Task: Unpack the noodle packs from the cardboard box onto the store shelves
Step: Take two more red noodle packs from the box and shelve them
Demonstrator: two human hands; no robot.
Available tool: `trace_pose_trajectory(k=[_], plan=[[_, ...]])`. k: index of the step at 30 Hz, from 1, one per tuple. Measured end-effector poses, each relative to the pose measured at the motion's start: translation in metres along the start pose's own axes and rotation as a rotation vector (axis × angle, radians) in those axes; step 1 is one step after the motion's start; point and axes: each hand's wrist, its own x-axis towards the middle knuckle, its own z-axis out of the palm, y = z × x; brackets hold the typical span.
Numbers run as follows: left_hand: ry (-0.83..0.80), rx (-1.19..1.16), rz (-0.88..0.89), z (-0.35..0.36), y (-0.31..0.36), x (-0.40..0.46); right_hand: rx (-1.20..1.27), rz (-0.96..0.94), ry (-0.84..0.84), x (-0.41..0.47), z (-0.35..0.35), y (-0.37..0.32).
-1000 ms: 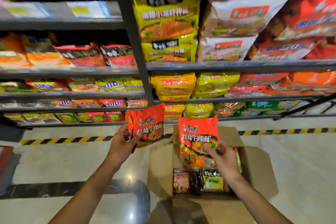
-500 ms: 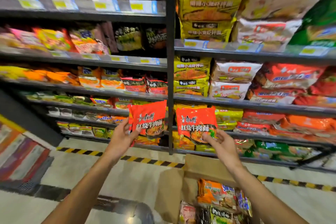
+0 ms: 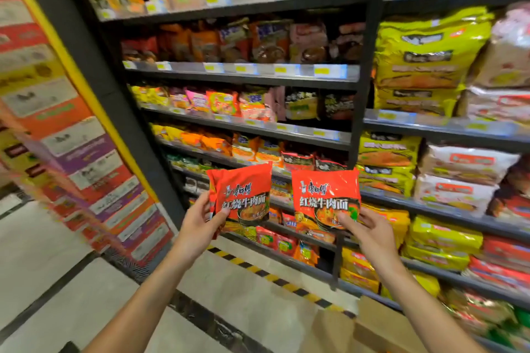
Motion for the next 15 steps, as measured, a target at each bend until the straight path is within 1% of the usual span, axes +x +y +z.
trace_pose_trajectory(k=[7,9,15], plan=[[0.119,-0.121,0.005,-0.109,-0.021,0.007,-0.055,-0.036,-0.143,-0.004,0.105,-0.047],[0.158,-0.123,0.010,-0.149,-0.035,0.012,-0.079,-0.053,-0.145,-0.005,0.147,-0.051],[0.258,-0.152,0.025,-0.276,-0.074,0.031,-0.048,-0.055,-0.233,0.005,0.293,-0.061]])
